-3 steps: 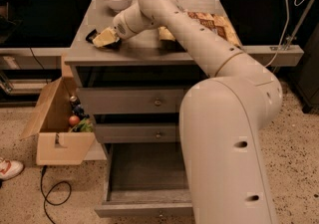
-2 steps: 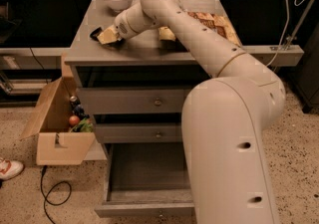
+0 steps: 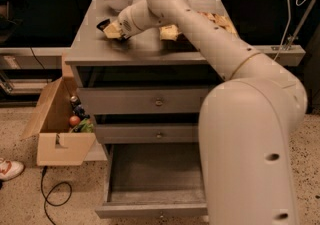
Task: Place rxbar chocolate into bottom drawer
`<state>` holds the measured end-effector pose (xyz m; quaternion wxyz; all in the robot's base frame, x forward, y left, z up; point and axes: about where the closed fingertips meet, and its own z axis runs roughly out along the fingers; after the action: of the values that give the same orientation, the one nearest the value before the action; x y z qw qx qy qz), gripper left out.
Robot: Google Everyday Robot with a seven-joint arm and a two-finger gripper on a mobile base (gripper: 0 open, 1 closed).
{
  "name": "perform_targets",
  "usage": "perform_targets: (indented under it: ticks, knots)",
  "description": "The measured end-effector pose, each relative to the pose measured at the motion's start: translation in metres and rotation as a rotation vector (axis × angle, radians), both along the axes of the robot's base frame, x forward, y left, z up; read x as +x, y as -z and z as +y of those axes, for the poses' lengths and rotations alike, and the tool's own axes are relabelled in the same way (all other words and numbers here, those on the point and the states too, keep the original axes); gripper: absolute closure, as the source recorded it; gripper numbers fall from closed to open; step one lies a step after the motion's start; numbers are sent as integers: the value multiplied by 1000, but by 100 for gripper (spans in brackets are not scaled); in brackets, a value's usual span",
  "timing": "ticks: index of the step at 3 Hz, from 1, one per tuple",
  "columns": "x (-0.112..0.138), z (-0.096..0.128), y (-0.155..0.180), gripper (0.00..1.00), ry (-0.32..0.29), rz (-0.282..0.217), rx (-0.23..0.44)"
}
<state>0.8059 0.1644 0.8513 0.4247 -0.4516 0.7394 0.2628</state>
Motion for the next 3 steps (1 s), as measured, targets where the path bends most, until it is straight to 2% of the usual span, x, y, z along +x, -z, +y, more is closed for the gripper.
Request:
perform_targets:
  ticks: [1,2,3]
  knots:
    - [-27,-34,-38,100,-11,-84,101]
    - [-50,-57,-57,100,-62,-143,151]
    - [-81,-89,-60,100,-95,-175,194]
